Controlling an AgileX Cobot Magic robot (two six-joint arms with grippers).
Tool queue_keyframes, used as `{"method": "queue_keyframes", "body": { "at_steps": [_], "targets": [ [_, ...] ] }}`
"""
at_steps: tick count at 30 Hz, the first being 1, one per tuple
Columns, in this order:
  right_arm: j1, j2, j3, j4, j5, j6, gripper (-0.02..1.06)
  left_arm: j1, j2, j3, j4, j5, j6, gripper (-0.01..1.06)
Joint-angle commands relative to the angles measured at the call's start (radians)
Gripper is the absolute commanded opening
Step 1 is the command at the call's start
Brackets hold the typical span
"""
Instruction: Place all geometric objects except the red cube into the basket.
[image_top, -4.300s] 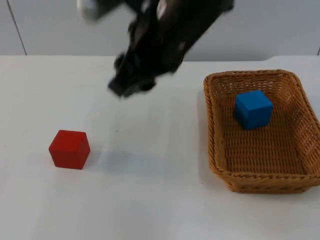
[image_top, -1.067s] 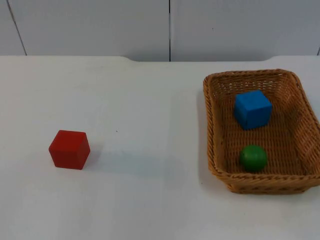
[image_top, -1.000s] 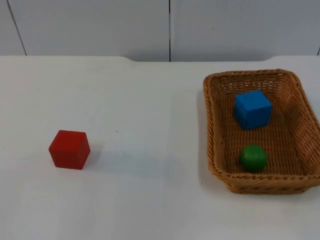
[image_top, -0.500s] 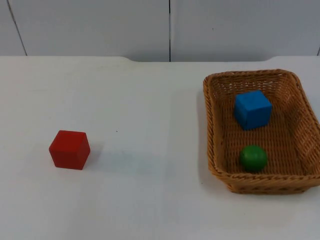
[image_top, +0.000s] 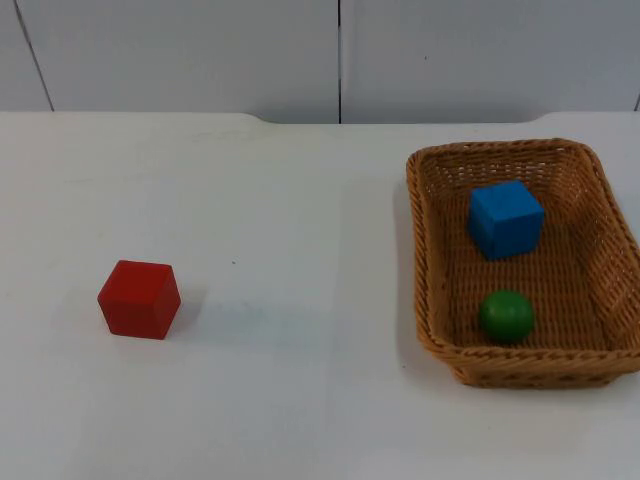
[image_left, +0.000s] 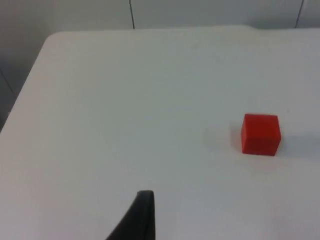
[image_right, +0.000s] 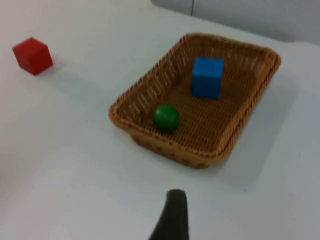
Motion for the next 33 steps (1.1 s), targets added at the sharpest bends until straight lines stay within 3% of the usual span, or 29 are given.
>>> {"method": "queue_keyframes", "body": {
  "at_steps": [1,15,19,23,33],
  "targets": [
    [0.0,-0.004,0.004,-0.003,-0.002,0.013,0.7,0.002,-0.004,0.008,0.017,0.009,-0.015,1.05],
    [0.0,-0.004,0.005,-0.006,-0.001,0.018,0.7,0.002,-0.004,0.008,0.017,0.009,-0.013,1.05],
    [0.0,-0.004,0.005,-0.006,-0.001,0.018,0.77,0.002,-0.004,0.008,0.017,0.009,-0.013,1.05],
    [0.0,-0.004,0.005,-0.006,-0.001,0.018,1.05,0.002,-0.004,0.008,0.017,0.009,-0.013,1.05],
    [0.0,-0.004,0.005,-0.016,-0.001,0.04,1.05,0.002,-0.004,0.008,0.017,0.009,-0.013,1.05]
  ]
}}
